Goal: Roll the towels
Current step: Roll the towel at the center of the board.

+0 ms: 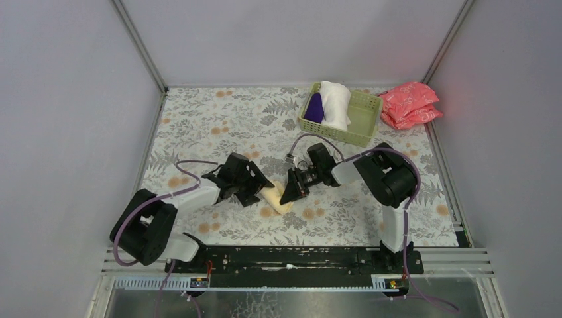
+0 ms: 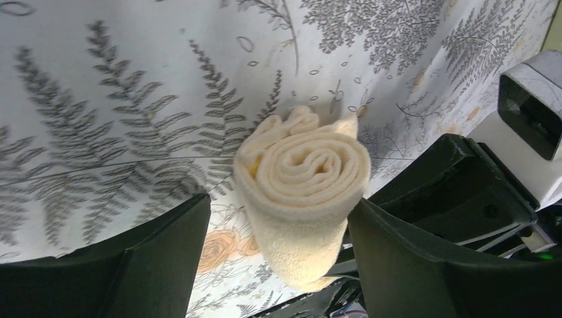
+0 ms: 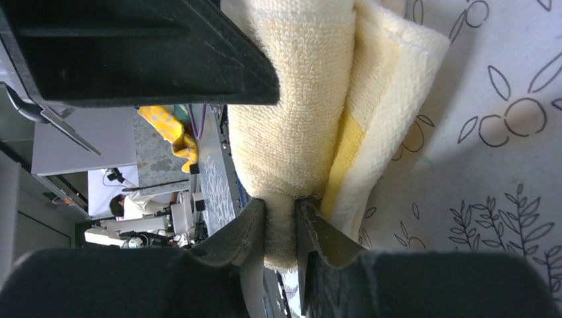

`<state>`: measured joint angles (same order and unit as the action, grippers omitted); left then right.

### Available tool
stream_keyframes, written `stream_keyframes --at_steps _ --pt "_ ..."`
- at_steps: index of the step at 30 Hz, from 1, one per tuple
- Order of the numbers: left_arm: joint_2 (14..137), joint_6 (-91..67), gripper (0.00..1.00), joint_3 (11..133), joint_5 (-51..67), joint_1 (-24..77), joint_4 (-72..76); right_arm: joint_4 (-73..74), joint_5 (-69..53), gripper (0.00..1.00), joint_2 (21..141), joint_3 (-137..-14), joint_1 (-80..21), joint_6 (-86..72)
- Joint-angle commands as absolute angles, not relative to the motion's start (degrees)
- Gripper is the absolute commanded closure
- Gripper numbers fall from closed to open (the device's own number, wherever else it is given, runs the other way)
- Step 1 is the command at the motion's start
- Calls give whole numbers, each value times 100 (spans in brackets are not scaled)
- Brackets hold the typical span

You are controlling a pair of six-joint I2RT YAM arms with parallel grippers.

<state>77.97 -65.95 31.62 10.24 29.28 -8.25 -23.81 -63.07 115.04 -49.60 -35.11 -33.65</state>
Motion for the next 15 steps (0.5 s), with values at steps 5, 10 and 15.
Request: stream_keyframes --at_steps 5,10,15 --pt "8560 -6433 33 3066 860 3058 -513 -374 -4437 61 10564 -5059 -3524 -2320" --pt "8863 -6401 42 3027 880 3083 -440 705 -2875 47 9590 -5408 -3927 -1614" --pt "9002 -6367 47 3050 895 3102 -447 1057 -1155 41 8905 -5677 -4738 -1075"
